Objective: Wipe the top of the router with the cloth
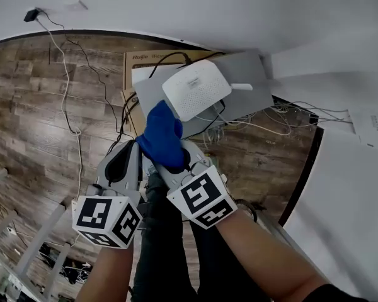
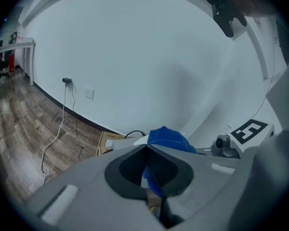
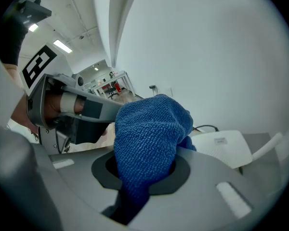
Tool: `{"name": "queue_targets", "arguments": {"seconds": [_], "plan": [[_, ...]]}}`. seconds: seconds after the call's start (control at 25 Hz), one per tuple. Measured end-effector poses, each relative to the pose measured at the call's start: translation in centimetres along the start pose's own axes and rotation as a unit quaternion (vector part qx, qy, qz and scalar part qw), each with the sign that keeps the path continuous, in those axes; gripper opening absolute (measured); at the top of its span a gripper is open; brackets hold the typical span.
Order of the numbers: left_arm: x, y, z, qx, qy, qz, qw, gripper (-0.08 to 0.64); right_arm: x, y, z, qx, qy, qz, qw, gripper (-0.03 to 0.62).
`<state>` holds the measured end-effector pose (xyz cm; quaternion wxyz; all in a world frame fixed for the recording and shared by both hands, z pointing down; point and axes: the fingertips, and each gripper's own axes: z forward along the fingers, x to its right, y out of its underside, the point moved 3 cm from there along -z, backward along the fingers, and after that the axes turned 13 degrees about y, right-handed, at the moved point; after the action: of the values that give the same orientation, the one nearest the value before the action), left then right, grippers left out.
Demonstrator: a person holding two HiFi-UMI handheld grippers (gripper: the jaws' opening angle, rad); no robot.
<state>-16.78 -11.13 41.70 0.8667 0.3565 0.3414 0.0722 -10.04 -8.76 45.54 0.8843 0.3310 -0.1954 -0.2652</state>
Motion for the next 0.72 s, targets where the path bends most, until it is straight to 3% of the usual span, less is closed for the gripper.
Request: {"name": "queue_targets", "arguments": {"seconds": [0.16,0.32,0.44,0.72], "plan": [[-2.4,4.1,3.1,-0.025,0.014,-0.006,0.9996,0.000,1.7,4.4,4.8,-0.014,0.022,0.016,1.000,0.097],[-2.9,6.3,5.0,-0.027,0.031,-0.020,0.9989,0.000,3.1,5.5,7.1,-0.008,0.035,-0.012,0.999,0.095],[-2.8,6.3,4.9,-0.019,0.034,-0.030,0.9988,0.000,2.8,5.3,7.3,-0.010,0.035,-0.032,0.999,0.095],[-1.7,4.0,4.4,-0.019,0.045,-0.013,0.9987,0.000,3.2,3.4,4.3,-0.002,0.064,-0.012,0.998,0.095]]}}
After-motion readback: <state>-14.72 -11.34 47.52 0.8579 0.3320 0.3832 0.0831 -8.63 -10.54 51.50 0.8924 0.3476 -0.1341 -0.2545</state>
